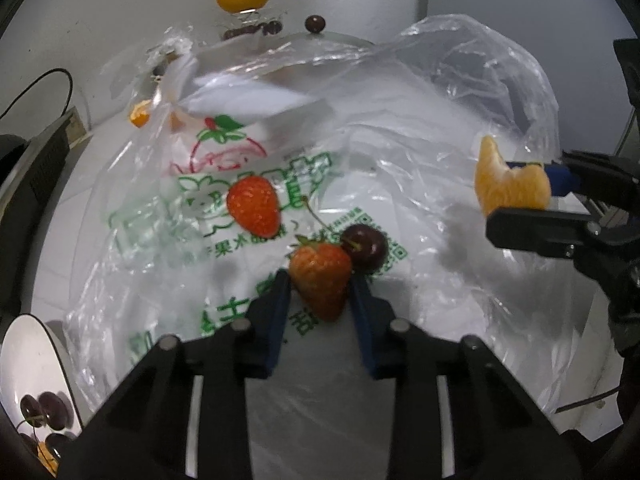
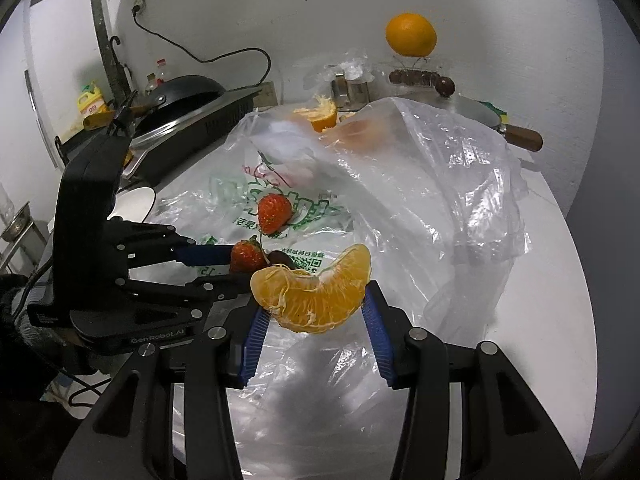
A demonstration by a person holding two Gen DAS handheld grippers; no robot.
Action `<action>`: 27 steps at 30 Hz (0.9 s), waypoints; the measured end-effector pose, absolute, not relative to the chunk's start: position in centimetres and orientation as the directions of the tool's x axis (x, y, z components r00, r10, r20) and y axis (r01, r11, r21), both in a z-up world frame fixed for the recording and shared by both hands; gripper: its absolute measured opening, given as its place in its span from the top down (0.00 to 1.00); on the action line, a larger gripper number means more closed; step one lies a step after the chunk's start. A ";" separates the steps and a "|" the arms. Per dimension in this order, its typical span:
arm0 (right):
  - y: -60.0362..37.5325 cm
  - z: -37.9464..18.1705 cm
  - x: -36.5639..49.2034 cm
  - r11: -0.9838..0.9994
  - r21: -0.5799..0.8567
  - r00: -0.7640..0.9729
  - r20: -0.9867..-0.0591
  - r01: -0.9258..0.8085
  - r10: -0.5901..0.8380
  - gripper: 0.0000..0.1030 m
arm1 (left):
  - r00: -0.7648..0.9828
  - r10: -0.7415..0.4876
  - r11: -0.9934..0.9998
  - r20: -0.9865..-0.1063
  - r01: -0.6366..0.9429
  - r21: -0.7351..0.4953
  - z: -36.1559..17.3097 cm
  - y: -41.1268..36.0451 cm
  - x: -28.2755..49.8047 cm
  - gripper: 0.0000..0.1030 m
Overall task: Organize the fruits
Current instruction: 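Lift the mandarin segment with the right tool while the left tool grasps a strawberry, then carry the strawberry over the white plate with the left tool while the right tool carries the segment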
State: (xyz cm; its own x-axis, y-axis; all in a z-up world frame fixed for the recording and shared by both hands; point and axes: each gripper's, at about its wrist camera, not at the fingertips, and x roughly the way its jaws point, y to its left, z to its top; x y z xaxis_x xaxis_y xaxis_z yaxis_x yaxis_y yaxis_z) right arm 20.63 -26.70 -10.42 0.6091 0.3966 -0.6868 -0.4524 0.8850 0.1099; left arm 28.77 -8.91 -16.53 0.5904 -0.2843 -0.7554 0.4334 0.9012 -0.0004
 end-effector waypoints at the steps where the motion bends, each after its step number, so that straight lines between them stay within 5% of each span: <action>1: -26.6 -10.3 20.6 0.885 0.109 0.610 -0.686 -0.453 0.396 0.53 | 0.594 -0.289 0.902 -0.751 0.433 -0.005 -16.3 -8.7 28.6 0.70; 27: -19.3 -8.3 18.4 0.839 0.063 0.602 -0.668 -0.541 0.438 0.53 | 0.712 -0.285 0.939 -0.642 0.343 -0.037 -10.4 -1.2 21.5 0.70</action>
